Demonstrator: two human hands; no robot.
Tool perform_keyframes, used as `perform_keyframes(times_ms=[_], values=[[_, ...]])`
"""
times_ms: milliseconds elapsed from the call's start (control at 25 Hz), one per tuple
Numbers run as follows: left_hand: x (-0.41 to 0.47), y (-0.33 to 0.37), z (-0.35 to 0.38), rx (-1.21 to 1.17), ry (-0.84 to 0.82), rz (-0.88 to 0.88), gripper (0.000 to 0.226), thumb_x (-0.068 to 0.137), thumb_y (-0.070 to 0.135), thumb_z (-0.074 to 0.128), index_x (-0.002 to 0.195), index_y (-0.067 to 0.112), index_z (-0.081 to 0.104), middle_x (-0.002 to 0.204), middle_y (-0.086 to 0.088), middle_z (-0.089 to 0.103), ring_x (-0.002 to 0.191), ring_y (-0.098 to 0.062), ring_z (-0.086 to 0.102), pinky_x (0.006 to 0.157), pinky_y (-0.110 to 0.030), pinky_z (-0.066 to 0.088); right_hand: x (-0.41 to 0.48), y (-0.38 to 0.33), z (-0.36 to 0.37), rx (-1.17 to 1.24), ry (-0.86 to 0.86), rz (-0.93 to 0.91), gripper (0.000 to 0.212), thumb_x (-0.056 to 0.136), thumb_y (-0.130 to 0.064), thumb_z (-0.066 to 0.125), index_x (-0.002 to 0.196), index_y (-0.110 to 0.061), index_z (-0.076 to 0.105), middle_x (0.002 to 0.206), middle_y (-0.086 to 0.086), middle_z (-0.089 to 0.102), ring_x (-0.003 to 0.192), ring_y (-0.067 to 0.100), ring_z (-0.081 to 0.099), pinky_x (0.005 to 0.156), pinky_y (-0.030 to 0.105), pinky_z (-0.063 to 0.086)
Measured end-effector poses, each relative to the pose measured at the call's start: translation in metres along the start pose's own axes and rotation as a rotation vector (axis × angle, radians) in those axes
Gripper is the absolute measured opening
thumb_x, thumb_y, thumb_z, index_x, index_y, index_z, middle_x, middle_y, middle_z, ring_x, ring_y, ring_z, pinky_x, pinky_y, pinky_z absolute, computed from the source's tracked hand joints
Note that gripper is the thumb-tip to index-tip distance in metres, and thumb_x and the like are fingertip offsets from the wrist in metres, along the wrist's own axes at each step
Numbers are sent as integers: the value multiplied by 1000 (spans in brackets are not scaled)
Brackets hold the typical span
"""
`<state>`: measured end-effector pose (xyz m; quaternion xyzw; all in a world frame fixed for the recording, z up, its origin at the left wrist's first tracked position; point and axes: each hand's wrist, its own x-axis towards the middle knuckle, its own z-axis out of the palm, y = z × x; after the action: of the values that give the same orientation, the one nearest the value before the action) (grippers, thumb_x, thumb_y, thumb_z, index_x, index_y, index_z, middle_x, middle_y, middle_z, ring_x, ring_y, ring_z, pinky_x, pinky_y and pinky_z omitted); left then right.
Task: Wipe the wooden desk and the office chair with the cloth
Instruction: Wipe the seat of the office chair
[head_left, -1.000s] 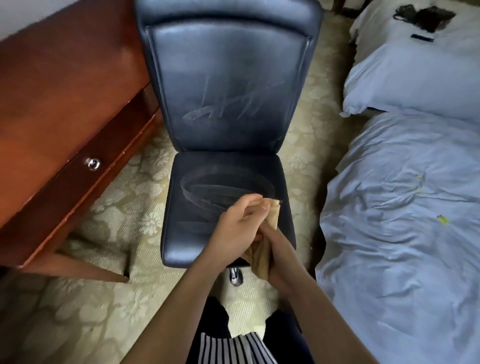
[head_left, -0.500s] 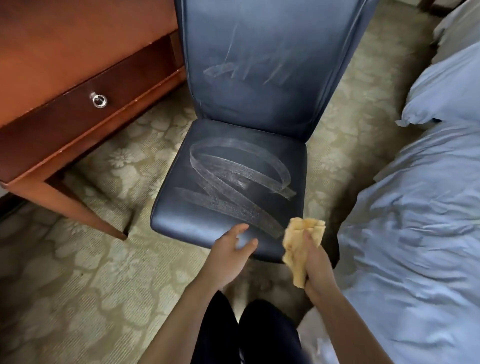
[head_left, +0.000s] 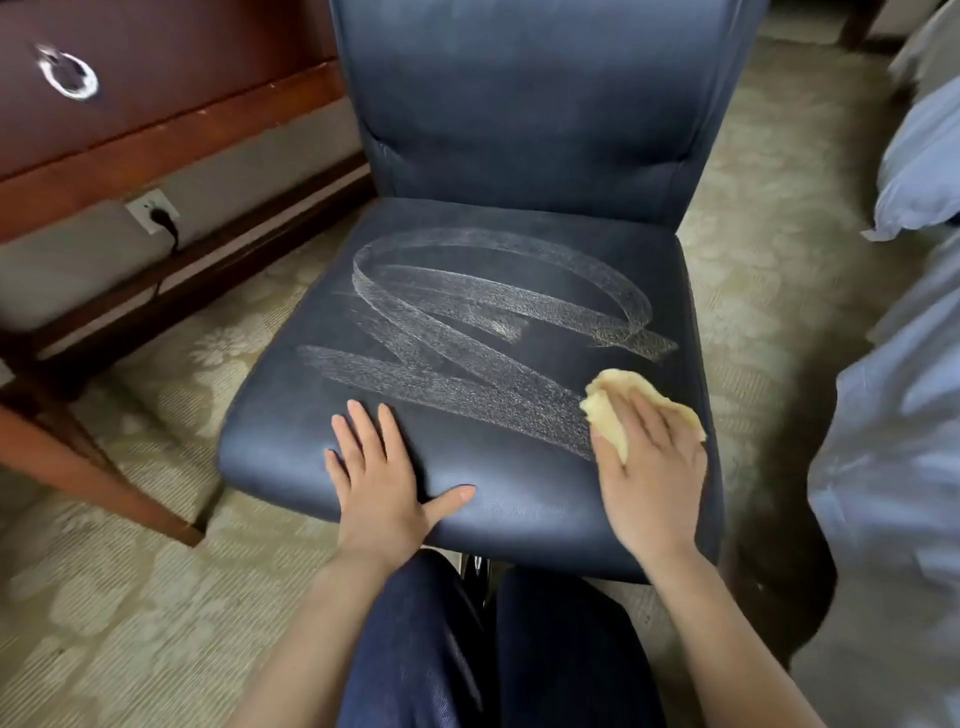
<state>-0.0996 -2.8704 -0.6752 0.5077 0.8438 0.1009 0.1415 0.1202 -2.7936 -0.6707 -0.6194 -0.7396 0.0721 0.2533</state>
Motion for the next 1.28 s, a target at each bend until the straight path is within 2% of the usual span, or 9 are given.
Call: perform_keyframes(times_ms=[120,440,560,680,760,880,1040,1160,1280], values=[[5,-2,15,85,61,18,134,47,88,18,148,5,-14,154,-18,-21,142,-35,-19,114,-51,-1,-13,-8,17,-83,79,-63,50,90,-44,32,127,-25,60,137,1,53,126,30,44,99,43,31],[8,-1,4,366,63,2,121,70,82,34,146,0,-12,154,-25,-13,143,-41,-6,114,-52,14,-66,-55,52,-92,52,-429,51,78,-35,51,129,-30,58,139,-2,50,124,24,41,104,39,30],[8,-3,-1,346,68,30,126,60,88,20,147,1,-8,154,-25,-8,143,-40,-3,112,-52,15,-81,-31,50,-138,70,-562,47,77,-30,53,123,-30,63,134,-2,55,120,23,44,103,37,32],[1,-4,-5,273,64,59,147,36,94,-19,148,1,0,155,-25,-1,143,-39,1,110,-53,17,-89,7,31,-118,113,-413,45,79,-32,51,122,-30,63,133,0,56,119,25,45,97,39,34],[-1,-5,-4,235,73,84,154,30,91,-29,148,-1,7,154,-27,5,142,-40,5,108,-55,19,-83,32,13,-120,123,-267,46,82,-32,48,126,-27,61,134,4,55,118,29,47,93,44,40],[-5,-7,-1,200,109,135,149,40,92,-24,146,-4,18,151,-30,15,140,-42,13,104,-60,21,-58,52,-9,-127,79,-84,44,91,-34,45,133,-25,54,139,4,50,120,31,49,96,47,43],[-10,-12,6,183,206,236,133,63,89,-8,138,-12,33,140,-39,31,130,-52,30,98,-65,24,4,34,-5,-193,-62,70,41,97,-42,42,137,-34,47,149,0,37,132,30,35,107,42,30],[-10,-15,8,192,238,255,126,71,85,-3,135,-15,36,135,-42,34,125,-55,34,98,-65,26,28,-7,16,-273,-154,38,44,96,-52,35,138,-42,41,153,-3,31,138,30,23,111,41,18],[-8,-17,10,190,240,259,122,74,83,-1,134,-16,35,134,-43,33,124,-56,33,98,-65,27,12,-38,34,-244,-137,-138,45,94,-53,40,137,-41,43,151,-3,33,137,29,23,110,41,14]])
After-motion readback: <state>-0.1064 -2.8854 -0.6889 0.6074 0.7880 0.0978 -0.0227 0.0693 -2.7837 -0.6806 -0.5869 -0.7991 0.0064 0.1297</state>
